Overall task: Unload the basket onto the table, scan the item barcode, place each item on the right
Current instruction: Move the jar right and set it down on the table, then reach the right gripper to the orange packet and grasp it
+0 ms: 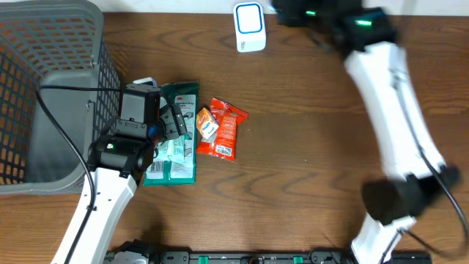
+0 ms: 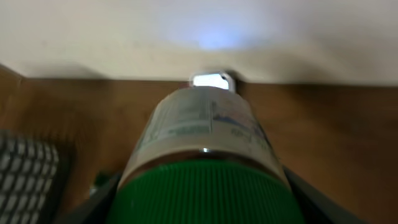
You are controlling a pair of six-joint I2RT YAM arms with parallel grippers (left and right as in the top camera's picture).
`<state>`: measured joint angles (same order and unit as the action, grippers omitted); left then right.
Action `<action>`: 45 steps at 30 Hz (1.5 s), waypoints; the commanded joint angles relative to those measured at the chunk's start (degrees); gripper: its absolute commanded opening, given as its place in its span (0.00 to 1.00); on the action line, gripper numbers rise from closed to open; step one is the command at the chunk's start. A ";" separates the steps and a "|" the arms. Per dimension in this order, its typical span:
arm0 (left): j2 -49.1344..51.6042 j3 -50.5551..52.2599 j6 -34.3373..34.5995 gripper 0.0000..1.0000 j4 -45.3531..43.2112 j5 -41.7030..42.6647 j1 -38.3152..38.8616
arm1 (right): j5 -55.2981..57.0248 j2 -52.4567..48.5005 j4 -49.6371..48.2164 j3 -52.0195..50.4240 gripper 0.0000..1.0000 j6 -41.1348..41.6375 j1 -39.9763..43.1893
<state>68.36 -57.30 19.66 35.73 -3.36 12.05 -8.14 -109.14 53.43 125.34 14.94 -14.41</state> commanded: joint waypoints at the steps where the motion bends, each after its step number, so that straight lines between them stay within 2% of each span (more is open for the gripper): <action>1: -0.20 -1.11 0.11 0.84 0.00 -0.13 -0.20 | 1.75 1.49 11.15 0.17 0.01 -4.39 5.99; 5: -0.20 -1.11 0.11 0.84 0.02 -0.13 -0.20 | 6.12 0.48 24.57 -0.85 0.01 -4.35 12.98; 8: -0.20 -1.11 0.11 0.84 0.00 -0.13 -0.20 | 9.14 -0.50 25.66 -5.88 0.01 -3.69 18.58; 11: -0.20 -1.11 0.11 0.84 0.00 -0.13 -0.20 | 9.18 -0.83 20.17 -14.56 0.01 -0.52 23.87; 14: -0.20 -1.11 0.11 0.84 0.00 -0.11 -0.20 | 9.14 -0.83 10.75 -26.10 0.01 2.78 29.97; 23: -0.20 -1.11 0.11 0.84 0.00 -0.13 -0.20 | 9.14 -0.83 -3.37 -42.84 0.01 3.45 36.74; 27: -0.20 -1.11 0.11 0.84 0.02 -0.13 -0.20 | 9.16 -0.83 -4.87 -45.35 0.13 3.43 36.98; 28: -0.20 -1.11 0.11 0.84 0.02 -0.11 -0.20 | 9.18 -0.83 -4.87 -45.40 0.23 3.43 36.98; 29: -0.20 -1.11 0.11 0.84 0.02 -0.13 -0.20 | 9.18 -0.83 -4.85 -45.42 0.60 3.41 36.98; 30: -0.20 -1.11 0.11 0.84 0.00 -0.11 -0.20 | 9.18 -0.81 -4.85 -45.42 0.83 3.26 37.00; 31: -0.20 -1.11 0.11 0.84 0.02 -0.11 -0.20 | 9.16 -0.81 -4.83 -45.35 0.90 3.26 37.05; 34: -0.20 -1.11 0.11 0.84 0.00 -0.13 -0.20 | 9.11 -0.79 -3.21 -43.45 0.94 2.73 37.68; 39: -0.20 -1.11 0.11 0.84 0.02 -0.13 -0.20 | 7.52 -0.72 7.58 -32.39 0.86 2.43 38.25; 45: -0.20 -1.11 0.11 0.84 0.00 -0.13 -0.20 | -0.87 -0.72 22.18 -15.76 0.80 -4.74 33.83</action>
<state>68.36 -57.30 19.66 35.68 -3.36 12.05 -3.09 -110.63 71.96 103.59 15.44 22.68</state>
